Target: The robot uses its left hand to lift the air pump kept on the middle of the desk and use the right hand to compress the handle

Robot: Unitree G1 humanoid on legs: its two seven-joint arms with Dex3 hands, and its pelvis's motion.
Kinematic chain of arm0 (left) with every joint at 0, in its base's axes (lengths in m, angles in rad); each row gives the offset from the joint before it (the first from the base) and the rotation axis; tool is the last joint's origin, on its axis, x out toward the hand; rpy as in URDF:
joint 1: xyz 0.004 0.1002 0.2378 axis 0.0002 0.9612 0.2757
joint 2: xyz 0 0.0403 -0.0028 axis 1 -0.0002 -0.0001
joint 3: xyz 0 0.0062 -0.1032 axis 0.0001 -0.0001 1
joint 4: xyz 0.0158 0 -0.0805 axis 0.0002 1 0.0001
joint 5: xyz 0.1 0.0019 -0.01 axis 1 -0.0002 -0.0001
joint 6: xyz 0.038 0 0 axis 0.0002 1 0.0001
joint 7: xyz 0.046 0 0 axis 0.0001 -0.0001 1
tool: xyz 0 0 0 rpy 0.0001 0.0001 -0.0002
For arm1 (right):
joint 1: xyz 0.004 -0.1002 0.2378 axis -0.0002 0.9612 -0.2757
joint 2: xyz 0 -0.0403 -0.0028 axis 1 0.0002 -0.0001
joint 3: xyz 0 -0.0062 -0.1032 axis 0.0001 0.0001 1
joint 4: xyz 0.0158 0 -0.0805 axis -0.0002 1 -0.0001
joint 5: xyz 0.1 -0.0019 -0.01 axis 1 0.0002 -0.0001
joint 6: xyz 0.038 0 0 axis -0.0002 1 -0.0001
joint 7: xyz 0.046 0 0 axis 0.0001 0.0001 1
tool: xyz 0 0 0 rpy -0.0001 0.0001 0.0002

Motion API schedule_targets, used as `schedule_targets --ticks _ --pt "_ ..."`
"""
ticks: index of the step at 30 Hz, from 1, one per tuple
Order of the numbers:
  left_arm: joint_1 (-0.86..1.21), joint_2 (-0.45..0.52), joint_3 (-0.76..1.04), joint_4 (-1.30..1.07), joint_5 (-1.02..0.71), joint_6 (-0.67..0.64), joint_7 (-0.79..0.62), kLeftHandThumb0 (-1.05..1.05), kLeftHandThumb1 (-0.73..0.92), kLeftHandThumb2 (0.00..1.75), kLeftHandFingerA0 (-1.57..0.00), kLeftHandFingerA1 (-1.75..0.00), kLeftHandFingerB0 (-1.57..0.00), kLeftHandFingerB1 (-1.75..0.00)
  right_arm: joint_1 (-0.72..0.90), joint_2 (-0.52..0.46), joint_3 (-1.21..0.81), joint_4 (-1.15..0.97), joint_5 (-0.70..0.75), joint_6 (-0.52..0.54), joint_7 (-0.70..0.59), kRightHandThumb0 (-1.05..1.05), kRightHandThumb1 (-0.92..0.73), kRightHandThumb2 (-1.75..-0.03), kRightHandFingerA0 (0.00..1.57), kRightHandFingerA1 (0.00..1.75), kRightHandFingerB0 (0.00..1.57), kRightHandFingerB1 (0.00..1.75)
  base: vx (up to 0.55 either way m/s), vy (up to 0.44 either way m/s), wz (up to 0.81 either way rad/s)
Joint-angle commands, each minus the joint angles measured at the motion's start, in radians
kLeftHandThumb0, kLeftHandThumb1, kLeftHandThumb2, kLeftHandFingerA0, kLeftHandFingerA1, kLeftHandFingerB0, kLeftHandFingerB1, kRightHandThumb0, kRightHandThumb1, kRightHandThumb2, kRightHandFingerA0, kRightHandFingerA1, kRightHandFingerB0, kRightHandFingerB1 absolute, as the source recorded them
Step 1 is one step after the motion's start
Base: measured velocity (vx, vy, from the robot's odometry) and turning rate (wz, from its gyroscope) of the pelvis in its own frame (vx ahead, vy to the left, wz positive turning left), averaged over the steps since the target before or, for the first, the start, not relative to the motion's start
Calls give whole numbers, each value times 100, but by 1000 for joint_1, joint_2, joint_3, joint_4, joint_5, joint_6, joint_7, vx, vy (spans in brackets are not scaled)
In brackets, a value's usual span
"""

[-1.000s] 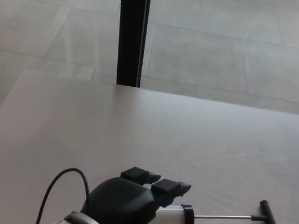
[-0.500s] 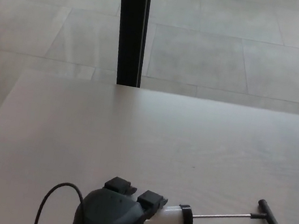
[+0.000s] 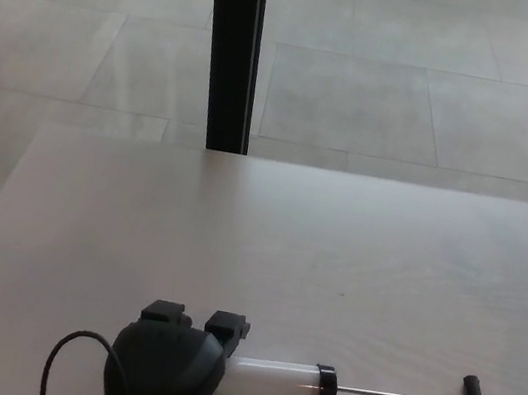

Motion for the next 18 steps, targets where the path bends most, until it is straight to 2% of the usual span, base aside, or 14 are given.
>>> schedule_targets --ticks 1,4,9,14,15,16,18 --pt "3 -34 8 33 14 7 51 -50 70 60 -40 -65 -34 -40 -16 2 -7 -6 -25 -6 -17 -56 -80 -65 47 56 56 41 0 0 0" --pt "-3 -48 5 30 9 -6 48 -49 71 60 -38 -62 -34 -41 -15 2 -7 -17 -23 4 -11 -57 -80 -65 47 56 57 42 0 0 0" --pt "-28 -66 -18 48 28 -7 43 -52 72 60 -38 -73 -33 -41 -28 8 0 -16 -38 -11 -14 -55 -80 -65 49 55 58 44 0 0 0" --pt "-50 -61 -49 66 26 -37 35 -54 70 60 -40 -75 -35 -41 -43 5 7 -17 -49 -11 -6 -53 -81 -65 47 55 56 43 0 0 0" --pt "-65 -43 -74 69 57 -27 -8 -58 73 62 -36 -74 -31 -40 -43 2 7 -13 -49 -15 -1 -53 -81 -63 46 55 57 43 0 0 0" --pt "-77 -30 -91 70 78 -17 -45 -58 76 62 -38 -75 -31 -38 -44 1 6 -12 -49 -17 2 -53 -82 -63 46 56 56 42 0 0 0" --pt "-89 -8 -108 57 90 -2 -111 -57 70 62 -47 -78 -31 -38 -41 -3 4 -13 -49 -19 9 -51 -81 -63 46 55 57 42 0 0 0"
